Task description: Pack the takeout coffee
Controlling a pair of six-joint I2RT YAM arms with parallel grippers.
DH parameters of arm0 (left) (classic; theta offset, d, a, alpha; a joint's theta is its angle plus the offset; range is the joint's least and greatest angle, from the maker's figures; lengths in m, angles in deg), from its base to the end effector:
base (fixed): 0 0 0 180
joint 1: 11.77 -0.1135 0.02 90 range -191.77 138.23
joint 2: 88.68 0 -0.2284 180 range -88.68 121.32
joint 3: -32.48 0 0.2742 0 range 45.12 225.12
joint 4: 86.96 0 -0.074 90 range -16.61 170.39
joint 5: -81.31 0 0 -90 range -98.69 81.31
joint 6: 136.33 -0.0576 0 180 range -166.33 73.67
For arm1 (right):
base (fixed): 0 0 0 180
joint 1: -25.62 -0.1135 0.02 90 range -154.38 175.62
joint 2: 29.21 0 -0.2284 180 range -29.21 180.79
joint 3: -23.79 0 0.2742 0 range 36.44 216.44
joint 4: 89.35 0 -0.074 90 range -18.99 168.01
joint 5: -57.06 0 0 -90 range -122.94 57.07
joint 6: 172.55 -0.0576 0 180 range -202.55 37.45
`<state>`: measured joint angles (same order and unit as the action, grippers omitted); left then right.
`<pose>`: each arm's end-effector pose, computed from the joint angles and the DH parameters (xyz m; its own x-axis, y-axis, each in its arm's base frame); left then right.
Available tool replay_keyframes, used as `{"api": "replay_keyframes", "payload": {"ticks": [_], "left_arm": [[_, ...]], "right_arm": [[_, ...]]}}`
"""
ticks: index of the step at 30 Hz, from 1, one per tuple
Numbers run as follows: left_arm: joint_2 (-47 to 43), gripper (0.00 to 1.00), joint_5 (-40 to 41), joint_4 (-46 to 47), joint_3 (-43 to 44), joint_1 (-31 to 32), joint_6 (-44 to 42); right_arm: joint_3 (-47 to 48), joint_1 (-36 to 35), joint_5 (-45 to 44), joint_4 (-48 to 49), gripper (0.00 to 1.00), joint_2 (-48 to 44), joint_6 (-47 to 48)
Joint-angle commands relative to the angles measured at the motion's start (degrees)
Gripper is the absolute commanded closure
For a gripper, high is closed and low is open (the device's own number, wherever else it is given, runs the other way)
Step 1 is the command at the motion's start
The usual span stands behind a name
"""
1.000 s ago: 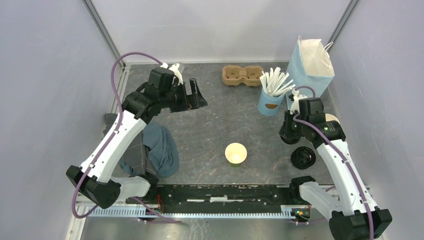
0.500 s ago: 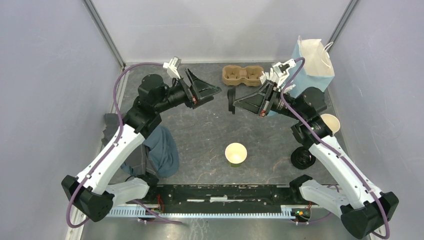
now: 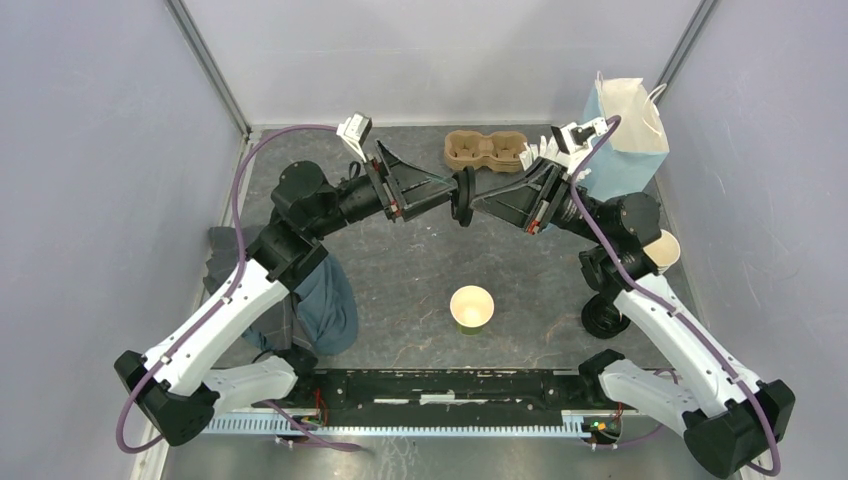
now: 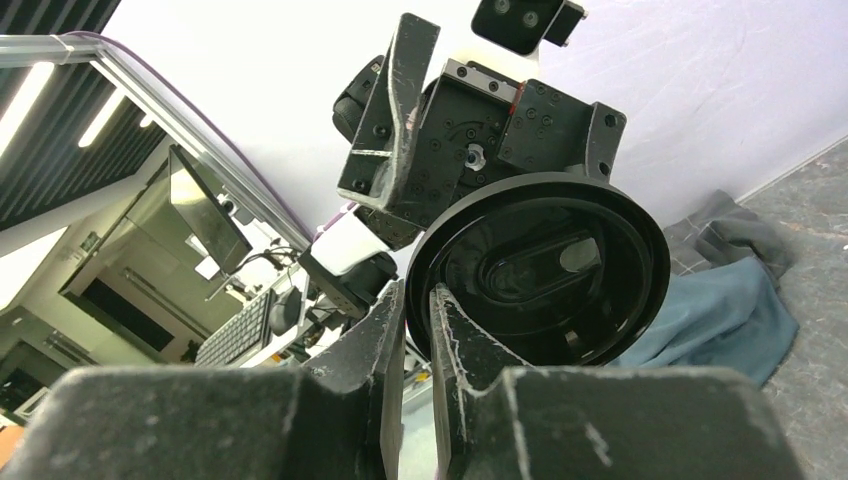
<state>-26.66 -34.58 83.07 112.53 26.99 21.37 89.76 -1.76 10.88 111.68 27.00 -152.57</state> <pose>0.2167 -0.2063 0.4177 -0.7915 -0.4319 -0.4324 0.4428 0.0823 -0.8928 0.2147 0.1561 0.4090 -0.6529 0.4255 -0.6266 -0.7210 -0.0958 0.6862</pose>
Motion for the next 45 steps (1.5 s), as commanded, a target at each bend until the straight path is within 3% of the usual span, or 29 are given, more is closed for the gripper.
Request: {"api": "replay_keyframes", "payload": {"ticks": [1, 14, 45], "left_arm": [[-0.06, 0.00, 1.56, 1.47, 1.53, 1.45, 1.68], [-0.58, 0.00, 2.65, -1.30, 1.66, 2.19, 1.21], [2.02, 0.00, -1.55, -2.16, 2.27, 2.23, 2.76]], "right_arm": [[-1.41, -0.29, -0.20, 8.86, 0.82, -1.18, -3.88], [-1.53, -0.31, -0.31, 6.07, 0.82, -2.35, -1.89], [-4.28, -0.29, 0.66, 9.42, 0.83, -1.05, -3.38]]}}
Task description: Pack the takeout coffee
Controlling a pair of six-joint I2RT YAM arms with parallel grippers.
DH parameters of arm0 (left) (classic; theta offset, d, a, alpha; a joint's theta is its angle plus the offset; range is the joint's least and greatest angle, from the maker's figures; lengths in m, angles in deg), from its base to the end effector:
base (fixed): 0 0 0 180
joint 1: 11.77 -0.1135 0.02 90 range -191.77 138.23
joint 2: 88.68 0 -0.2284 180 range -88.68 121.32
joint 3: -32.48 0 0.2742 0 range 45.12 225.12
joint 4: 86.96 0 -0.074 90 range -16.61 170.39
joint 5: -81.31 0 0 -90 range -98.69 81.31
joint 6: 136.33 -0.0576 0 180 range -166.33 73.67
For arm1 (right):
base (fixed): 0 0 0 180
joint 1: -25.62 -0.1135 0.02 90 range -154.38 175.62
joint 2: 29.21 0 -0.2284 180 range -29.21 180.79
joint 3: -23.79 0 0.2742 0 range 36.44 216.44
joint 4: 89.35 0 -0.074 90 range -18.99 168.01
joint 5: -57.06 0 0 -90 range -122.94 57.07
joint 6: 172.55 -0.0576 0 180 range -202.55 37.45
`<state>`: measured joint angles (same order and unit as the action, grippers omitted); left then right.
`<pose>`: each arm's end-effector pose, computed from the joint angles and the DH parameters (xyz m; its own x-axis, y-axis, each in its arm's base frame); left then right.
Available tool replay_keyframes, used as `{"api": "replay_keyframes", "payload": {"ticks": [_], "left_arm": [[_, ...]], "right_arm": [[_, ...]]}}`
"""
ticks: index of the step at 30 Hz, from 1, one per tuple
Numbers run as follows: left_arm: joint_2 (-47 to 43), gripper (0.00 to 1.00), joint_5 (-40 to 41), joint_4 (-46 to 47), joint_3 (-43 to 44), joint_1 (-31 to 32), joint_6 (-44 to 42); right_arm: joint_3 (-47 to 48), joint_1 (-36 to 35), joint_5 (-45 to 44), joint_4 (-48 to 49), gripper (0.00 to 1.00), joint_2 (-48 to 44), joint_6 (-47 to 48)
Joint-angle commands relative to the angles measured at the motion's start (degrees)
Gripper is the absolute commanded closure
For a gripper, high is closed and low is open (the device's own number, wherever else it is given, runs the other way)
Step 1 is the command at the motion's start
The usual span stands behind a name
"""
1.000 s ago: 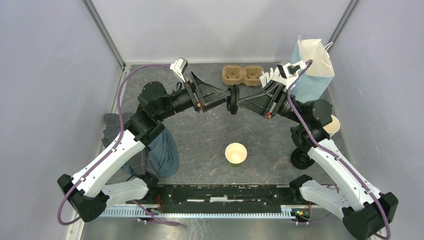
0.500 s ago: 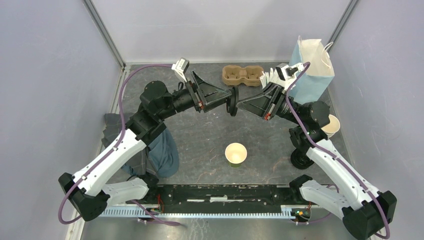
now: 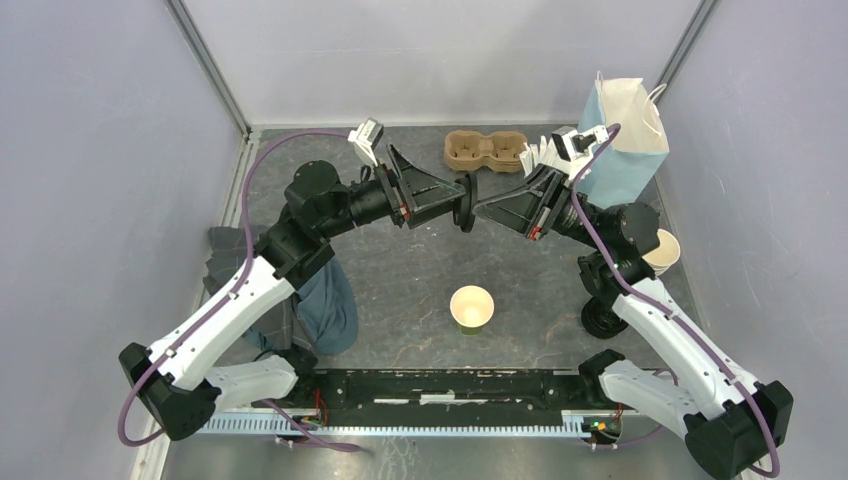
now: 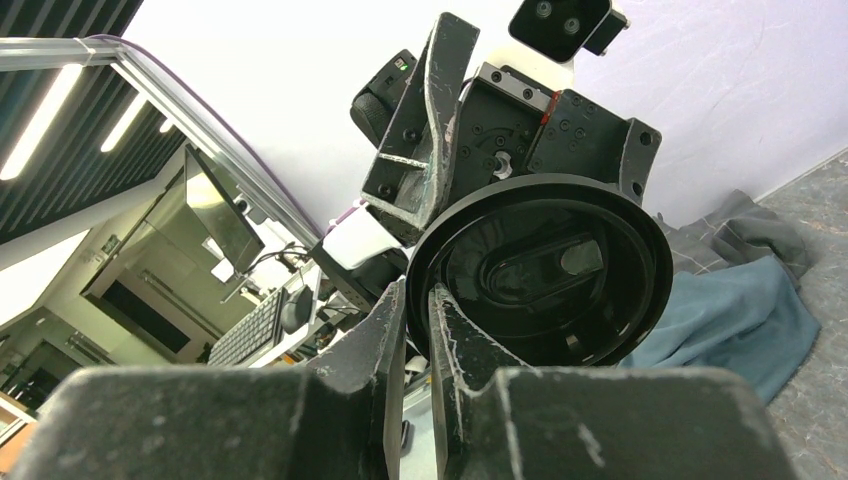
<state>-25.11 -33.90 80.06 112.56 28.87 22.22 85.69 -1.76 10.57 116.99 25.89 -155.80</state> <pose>0.2171 -0.2186 0.4037 -0.8316 -0.3959 -0.3894 0.3769 0.1125 -0.9194 0.2113 0.1541 0.3966 -0.6697 0.4353 -0.6017 -0.7085 -0.1316 0.6933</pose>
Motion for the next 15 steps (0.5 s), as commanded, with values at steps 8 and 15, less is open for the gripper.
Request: {"api": "replay_keyframes", "payload": {"ticks": [8, 15], "left_arm": [[1.89, 0.04, -2.90, 0.78, 3.30, 0.40, 2.03], [2.52, 0.16, -2.76, -0.05, 3.55, 0.40, 1.76]], "right_arm": [[-0.89, -0.29, 1.41, 4.34, 0.84, 0.37, -0.03], [-1.52, -0.28, 1.33, 4.11, 0.84, 0.10, 0.37]]}}
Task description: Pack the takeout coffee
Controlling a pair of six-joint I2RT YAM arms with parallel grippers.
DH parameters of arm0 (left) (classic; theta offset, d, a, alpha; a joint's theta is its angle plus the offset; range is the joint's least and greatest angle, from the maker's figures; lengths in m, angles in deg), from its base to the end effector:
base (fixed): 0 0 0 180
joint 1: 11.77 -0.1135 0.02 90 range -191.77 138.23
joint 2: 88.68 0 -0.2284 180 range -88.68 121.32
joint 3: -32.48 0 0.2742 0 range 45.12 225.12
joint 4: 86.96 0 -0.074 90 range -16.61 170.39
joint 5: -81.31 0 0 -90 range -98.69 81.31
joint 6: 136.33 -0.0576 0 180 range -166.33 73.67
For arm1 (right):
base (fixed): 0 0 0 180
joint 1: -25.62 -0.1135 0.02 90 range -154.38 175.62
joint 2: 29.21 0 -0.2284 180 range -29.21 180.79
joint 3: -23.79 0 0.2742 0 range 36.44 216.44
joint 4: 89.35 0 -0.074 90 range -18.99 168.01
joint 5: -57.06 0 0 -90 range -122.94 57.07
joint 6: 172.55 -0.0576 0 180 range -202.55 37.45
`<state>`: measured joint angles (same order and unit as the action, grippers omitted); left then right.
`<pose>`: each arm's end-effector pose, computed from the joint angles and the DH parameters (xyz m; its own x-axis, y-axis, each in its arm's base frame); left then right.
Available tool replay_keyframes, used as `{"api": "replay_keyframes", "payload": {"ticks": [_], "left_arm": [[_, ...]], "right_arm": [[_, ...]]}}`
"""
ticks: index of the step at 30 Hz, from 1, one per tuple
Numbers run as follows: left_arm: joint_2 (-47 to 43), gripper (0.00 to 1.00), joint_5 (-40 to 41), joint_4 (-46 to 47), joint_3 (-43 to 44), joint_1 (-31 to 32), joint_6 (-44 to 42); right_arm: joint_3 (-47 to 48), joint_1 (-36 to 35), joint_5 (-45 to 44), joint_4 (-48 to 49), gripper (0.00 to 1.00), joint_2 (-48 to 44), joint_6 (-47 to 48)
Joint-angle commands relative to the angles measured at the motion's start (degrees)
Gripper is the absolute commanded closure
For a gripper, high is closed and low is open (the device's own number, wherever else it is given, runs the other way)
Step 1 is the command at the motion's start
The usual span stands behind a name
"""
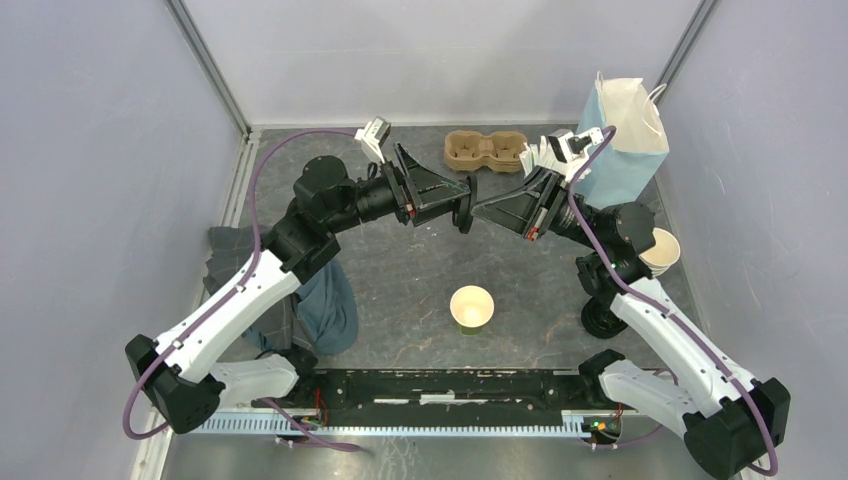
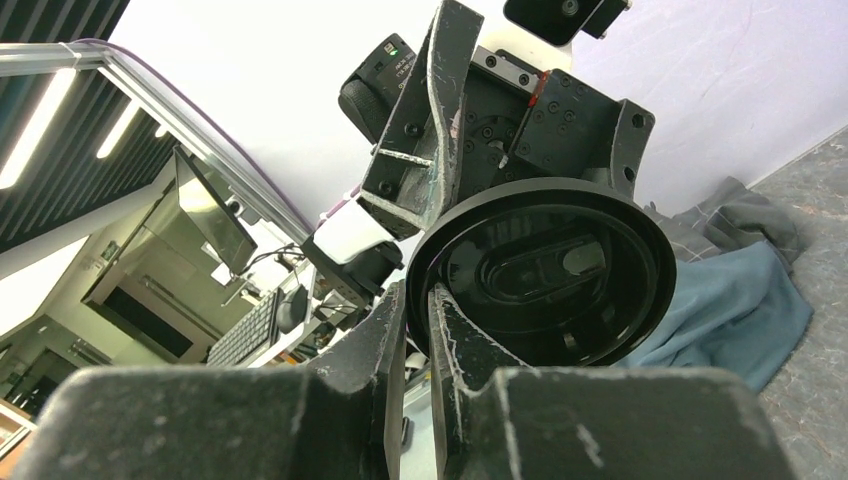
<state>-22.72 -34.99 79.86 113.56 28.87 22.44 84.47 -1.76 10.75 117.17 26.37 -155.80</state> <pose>0.2241 -0.2260 0.3979 -0.8482 -0.3733 -0.3759 0.3571 0.1213 -0.9262 0.2148 0.1560 0.3869 -0.6844 0.4253 -0.5922 -0.6922 -0.1238 0.7110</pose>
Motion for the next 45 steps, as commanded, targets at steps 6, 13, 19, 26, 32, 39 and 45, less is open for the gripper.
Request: {"api": "replay_keyframes", "payload": {"ticks": [6, 13, 19, 26, 32, 39, 45], "left_arm": [[0.40, 0.26, -1.68, -2.45, 3.10, 0.45, 0.57], [0.41, 0.32, -0.80, -5.84, 4.32, 0.40, -1.45], [-0.25, 0.34, 5.35, -19.86, 8.69, 0.40, -8.57], [1.58, 0.41, 17.91, -40.55, 13.31, 4.67, -19.64], [9.90, 0.44, 33.20, -48.84, 19.23, 17.76, -22.04], [22.94, 0.47, 47.95, -58.87, 29.27, 28.48, -25.69], [28.99, 0.47, 51.71, -60.34, 31.45, 30.94, -28.00]], "right_arm": [[-0.70, -0.29, 1.06, 3.66, 0.84, -0.49, 0.78], [-0.12, -0.31, 0.84, -0.79, 0.74, -1.12, 4.13], [10.80, 0.04, -6.60, -43.68, 0.36, -3.08, 31.01], [21.22, 0.32, -36.47, -84.10, 0.27, -4.99, 56.85], [20.85, 0.30, -46.97, -91.99, 0.26, -9.82, 60.91], [20.47, 0.31, -56.13, -94.86, 0.23, -15.24, 58.20], [19.88, 0.31, -56.86, -93.88, 0.16, -18.26, 56.84]]}}
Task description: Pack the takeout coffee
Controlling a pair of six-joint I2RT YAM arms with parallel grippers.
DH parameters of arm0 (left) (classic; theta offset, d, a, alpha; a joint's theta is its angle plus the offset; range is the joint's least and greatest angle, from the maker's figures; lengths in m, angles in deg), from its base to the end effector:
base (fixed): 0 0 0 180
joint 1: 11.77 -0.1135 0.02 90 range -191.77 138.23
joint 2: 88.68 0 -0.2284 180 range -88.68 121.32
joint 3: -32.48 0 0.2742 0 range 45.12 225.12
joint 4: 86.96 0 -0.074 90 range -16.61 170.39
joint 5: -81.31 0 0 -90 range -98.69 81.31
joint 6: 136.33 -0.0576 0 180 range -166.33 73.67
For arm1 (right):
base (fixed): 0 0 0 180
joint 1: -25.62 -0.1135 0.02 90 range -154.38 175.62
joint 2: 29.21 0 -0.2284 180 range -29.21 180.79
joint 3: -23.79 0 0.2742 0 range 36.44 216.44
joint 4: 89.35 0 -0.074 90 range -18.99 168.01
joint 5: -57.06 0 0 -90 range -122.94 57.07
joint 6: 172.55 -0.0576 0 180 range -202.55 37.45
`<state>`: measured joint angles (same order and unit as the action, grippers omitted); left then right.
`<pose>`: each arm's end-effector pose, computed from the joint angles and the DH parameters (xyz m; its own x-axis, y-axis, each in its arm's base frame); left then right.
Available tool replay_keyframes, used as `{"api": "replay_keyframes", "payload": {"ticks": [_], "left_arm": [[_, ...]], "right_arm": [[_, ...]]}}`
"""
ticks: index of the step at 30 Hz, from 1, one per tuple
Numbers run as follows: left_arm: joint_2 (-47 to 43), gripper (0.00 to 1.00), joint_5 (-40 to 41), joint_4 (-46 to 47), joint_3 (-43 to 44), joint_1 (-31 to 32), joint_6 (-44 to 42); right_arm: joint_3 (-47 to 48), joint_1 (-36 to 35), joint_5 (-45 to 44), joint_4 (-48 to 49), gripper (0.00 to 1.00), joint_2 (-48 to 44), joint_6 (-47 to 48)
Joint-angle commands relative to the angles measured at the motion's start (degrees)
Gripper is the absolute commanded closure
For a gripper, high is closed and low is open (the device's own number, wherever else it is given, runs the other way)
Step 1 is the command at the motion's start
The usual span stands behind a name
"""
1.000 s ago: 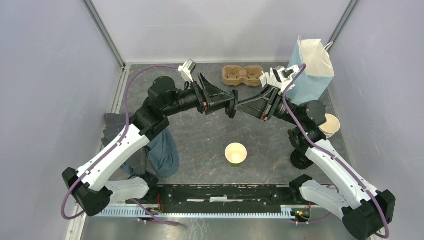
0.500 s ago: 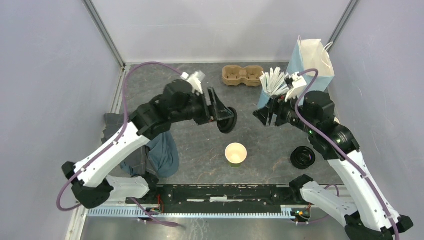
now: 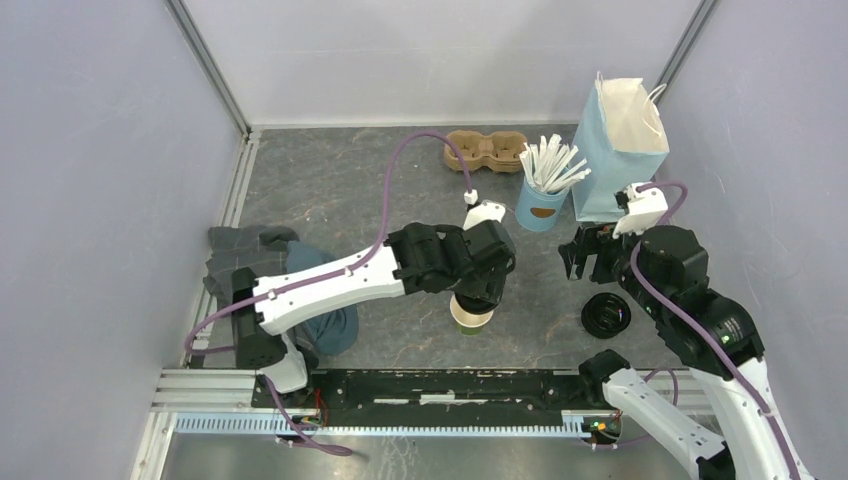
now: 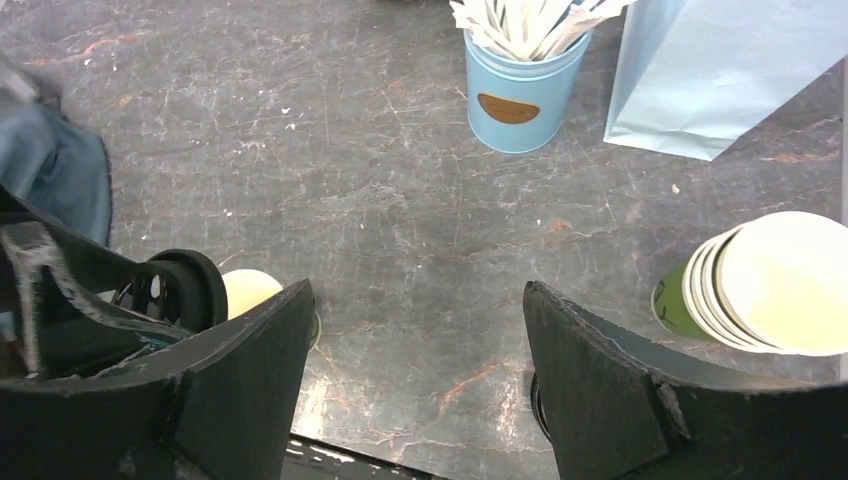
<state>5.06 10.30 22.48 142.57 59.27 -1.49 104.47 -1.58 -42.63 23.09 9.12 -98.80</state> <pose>0.1390 -0.3468 0.3144 -0.7739 0.2004 -0.6008 0.4044 0.8864 -0.2252 0.1483 0.0653 0.3842 -0.4519 0.0779 -0.8887 -0.1965 0.9630 0.1843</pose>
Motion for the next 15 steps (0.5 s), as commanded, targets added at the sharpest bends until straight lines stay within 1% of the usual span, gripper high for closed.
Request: {"api": "replay_keyframes", "payload": {"ticks": [1, 7, 15], "left_arm": [[1.73, 0.48, 6.49, -2.88, 2.08, 0.56, -4.25], [3.11, 0.47, 5.87, 0.12, -0.65, 0.61, -5.82], [6.06, 0.46, 3.98, 1.78, -1.59, 0.64, -7.27]], "right_arm": [[-0.38, 0.19, -3.61, 0.17, 0.15, -1.36, -0.54], [-0.24, 0.14, -4.60, 0.58, 0.06, -2.82, -1.10], [1.11, 0.15, -5.49, 0.32, 0.03, -3.15, -0.54]]}}
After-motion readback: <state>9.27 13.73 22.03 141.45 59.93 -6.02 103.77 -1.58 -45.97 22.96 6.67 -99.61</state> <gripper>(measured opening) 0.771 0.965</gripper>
